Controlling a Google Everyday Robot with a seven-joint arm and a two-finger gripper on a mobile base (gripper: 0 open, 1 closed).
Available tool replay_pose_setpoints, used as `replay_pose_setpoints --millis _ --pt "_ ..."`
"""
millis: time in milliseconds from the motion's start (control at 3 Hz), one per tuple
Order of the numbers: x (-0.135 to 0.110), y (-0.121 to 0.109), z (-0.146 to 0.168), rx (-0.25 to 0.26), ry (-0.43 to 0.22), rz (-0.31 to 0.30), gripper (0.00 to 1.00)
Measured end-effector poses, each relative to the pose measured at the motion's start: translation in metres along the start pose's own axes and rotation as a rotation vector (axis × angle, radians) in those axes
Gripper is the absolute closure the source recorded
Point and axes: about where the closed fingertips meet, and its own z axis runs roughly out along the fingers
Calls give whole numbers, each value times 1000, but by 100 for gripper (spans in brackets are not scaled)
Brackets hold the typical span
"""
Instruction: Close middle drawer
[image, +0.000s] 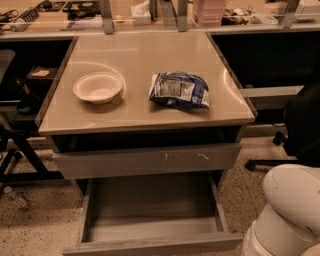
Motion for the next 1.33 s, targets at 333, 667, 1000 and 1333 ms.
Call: replay_pose_setpoints --millis 333,667,1000,1333 --pt "-5 -7 20 -19 -27 10 100" --pt "-22 -30 37 -9 -90 -5 100" --pt "-38 -54 56 -4 -142 -20 100" --pt "-38 -54 56 -5 -141 -20 100"
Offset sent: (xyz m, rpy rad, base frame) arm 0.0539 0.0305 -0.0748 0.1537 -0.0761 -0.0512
